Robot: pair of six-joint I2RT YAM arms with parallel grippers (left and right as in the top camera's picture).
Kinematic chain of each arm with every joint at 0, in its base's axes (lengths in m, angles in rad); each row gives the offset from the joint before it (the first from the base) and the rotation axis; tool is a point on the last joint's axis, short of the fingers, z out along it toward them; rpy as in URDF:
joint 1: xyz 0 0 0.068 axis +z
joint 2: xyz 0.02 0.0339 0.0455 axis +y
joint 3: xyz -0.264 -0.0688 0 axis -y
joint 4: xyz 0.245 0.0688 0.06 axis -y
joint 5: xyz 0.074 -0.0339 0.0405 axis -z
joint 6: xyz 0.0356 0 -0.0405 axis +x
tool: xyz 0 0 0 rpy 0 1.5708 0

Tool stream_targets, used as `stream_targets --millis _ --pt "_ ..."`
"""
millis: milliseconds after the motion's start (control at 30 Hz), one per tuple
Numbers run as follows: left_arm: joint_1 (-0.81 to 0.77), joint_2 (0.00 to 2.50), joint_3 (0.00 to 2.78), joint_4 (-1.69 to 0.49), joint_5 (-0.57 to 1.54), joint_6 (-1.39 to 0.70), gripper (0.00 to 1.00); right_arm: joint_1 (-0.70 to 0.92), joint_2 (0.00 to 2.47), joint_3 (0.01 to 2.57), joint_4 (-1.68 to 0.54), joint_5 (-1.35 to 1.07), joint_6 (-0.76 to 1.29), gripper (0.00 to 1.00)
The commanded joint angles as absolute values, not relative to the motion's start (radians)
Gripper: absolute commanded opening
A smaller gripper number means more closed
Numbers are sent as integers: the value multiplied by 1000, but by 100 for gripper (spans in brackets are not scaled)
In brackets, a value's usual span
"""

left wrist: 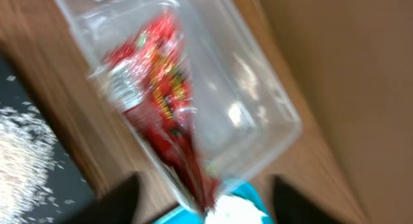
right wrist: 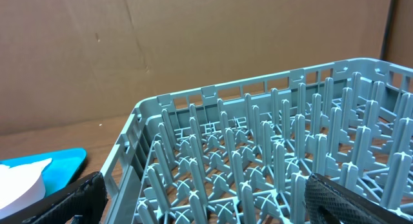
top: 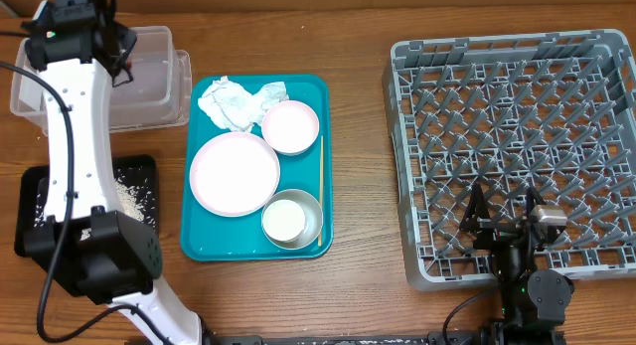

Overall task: Sort waste into correct bins and load items into the dishwasher
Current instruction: 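Carry the red wrapper into the clear plastic bin and release, then move the left gripper to the white tissue and grasp it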

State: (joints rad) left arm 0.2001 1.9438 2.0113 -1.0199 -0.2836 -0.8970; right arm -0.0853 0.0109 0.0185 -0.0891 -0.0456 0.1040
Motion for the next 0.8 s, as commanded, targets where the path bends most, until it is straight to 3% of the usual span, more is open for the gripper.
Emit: stream_targets --millis 0,167,367,467,600,633,700,767 --pt "231 2003 2024 -1040 -316 -854 100 -89 3 8 -81 -45 104 100" --pt "237 2003 2024 -1071 -214 -845 100 -89 3 8 -81 -45 104 100" --pt "210 2001 2024 -1076 208 -709 100 -89 3 8 -81 -46 104 100" --pt "168 2001 2024 -1087 311 -628 100 -89 3 8 -81 -45 104 100" --pt "73 2008 2024 -1121 222 -577 99 -89 3 8 -81 -45 104 100" --pt "49 2013 2022 -1132 176 -580 92 -89 3 8 -81 -46 104 100" --pt "4 2025 2021 -1146 91 -609 87 -89 3 8 -81 -45 104 100" --pt "-31 2047 2020 -1143 43 -655 89 -89 3 8 -81 -45 104 100"
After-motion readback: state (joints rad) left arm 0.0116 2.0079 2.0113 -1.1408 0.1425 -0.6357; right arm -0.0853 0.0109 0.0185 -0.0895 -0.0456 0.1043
